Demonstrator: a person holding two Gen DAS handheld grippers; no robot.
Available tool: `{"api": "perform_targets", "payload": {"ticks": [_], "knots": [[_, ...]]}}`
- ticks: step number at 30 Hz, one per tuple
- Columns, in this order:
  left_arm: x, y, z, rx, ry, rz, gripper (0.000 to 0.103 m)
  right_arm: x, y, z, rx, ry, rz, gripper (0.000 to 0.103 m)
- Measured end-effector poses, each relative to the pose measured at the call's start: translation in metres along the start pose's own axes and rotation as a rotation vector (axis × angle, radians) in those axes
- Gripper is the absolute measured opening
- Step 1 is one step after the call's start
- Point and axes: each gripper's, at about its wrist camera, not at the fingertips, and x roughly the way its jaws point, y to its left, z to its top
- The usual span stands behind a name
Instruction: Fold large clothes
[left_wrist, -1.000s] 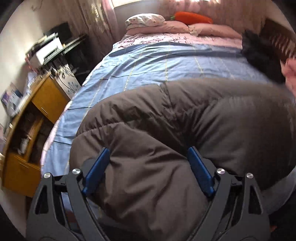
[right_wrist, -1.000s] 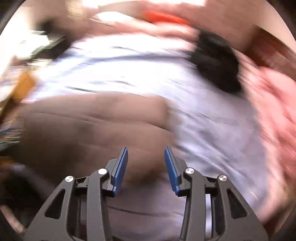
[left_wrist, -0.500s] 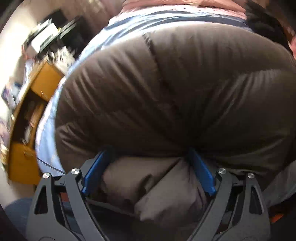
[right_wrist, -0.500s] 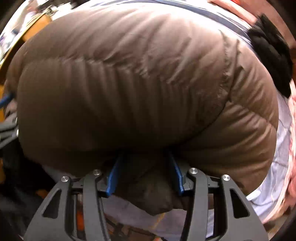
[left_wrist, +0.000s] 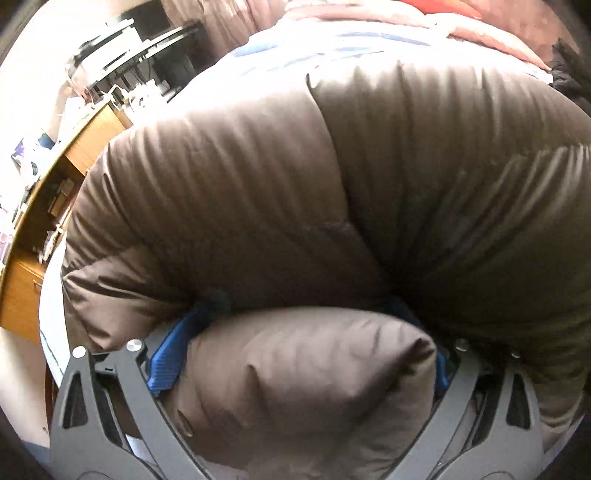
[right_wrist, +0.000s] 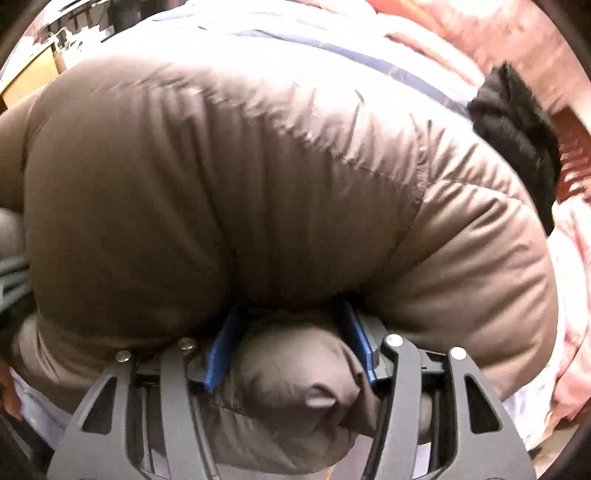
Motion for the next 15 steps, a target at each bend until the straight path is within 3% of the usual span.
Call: {"api": "perform_targets", "payload": {"ticks": [3,5,7,8,10,11,15], "knots": [[-0.017,0.012,-0.003,0.023,0.014,-0.054,0.098,-0.009,-0.015,-0.002,0.058,0.043,0.085,0.056],[-0.039,0.027,-0.007,-0.009,0.010,-0.092,0.084,-0.034,-0.035,-0.006,0.146,0.043,0.180,0.056],[-0.079,0.042,-0.010,-0.029,-0.086,-0.119,0.084,-0.074,-0.054,-0.008,0.169,-0.044,0.229,0.056],[-0.103,0.049,-0.010,-0.020,-0.169,-0.094,0.085,-0.088,-0.067,-0.009,0.167,-0.084,0.214,0.056],[-0.122,0.055,-0.009,0.010,-0.242,-0.020,0.086,-0.098,-0.099,-0.011,0.224,-0.128,0.177,0.056],[-0.119,0.056,-0.008,0.024,-0.226,0.008,0.086,-0.090,-0.111,-0.010,0.273,-0.113,0.171,0.056],[-0.050,0.072,-0.018,-0.040,0.081,0.009,0.080,-0.033,-0.147,-0.021,0.424,0.016,0.132,0.041]]}}
